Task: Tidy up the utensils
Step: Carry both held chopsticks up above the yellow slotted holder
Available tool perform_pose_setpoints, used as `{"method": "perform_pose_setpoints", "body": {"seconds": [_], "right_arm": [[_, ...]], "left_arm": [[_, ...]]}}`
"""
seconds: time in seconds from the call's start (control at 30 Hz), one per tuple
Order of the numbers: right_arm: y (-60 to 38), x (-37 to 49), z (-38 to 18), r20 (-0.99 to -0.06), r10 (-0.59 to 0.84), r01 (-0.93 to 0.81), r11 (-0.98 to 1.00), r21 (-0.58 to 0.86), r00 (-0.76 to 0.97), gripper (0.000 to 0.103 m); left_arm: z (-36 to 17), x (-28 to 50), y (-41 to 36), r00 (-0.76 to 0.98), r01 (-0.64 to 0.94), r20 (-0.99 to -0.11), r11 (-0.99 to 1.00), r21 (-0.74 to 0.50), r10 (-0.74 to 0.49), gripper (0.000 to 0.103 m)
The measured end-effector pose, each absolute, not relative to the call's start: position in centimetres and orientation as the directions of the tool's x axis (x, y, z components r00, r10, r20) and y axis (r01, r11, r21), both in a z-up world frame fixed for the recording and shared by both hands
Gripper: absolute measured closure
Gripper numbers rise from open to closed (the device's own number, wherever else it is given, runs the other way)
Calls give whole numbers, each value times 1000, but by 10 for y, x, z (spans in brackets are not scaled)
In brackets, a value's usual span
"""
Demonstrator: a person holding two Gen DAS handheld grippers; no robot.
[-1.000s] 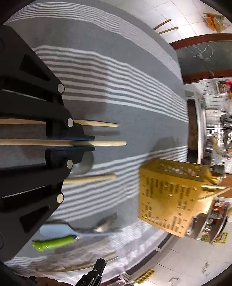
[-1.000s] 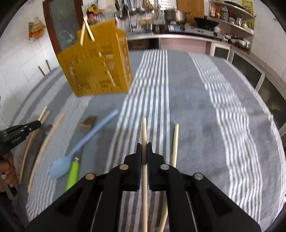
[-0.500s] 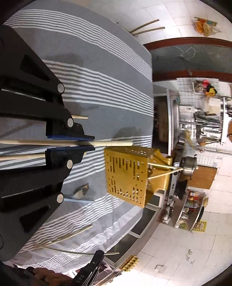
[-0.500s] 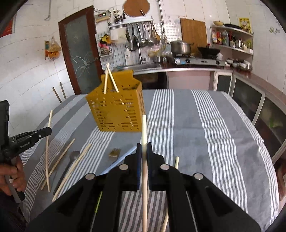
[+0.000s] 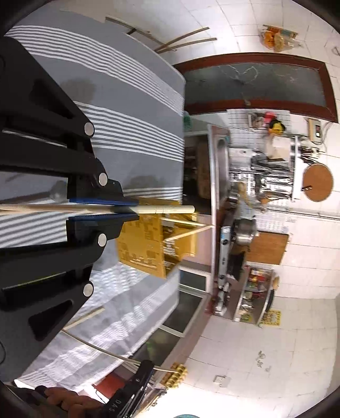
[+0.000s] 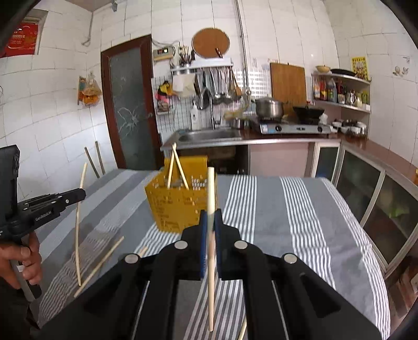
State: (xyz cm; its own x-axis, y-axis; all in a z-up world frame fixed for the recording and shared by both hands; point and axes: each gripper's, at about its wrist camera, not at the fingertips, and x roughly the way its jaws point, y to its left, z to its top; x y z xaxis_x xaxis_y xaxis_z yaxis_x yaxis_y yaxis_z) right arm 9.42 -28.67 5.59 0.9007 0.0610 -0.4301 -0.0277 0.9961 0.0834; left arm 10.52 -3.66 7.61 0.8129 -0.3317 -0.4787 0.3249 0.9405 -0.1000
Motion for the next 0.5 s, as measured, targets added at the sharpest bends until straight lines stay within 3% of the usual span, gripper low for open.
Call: {"method": "perform_pose_setpoints", "body": {"seconds": [0.5], "right_arm": [[-279, 123, 104, -338, 88, -70, 995, 64, 937, 97]], "left_arm": [[131, 134, -63, 861, 341, -371, 936, -88, -349, 98]]}}
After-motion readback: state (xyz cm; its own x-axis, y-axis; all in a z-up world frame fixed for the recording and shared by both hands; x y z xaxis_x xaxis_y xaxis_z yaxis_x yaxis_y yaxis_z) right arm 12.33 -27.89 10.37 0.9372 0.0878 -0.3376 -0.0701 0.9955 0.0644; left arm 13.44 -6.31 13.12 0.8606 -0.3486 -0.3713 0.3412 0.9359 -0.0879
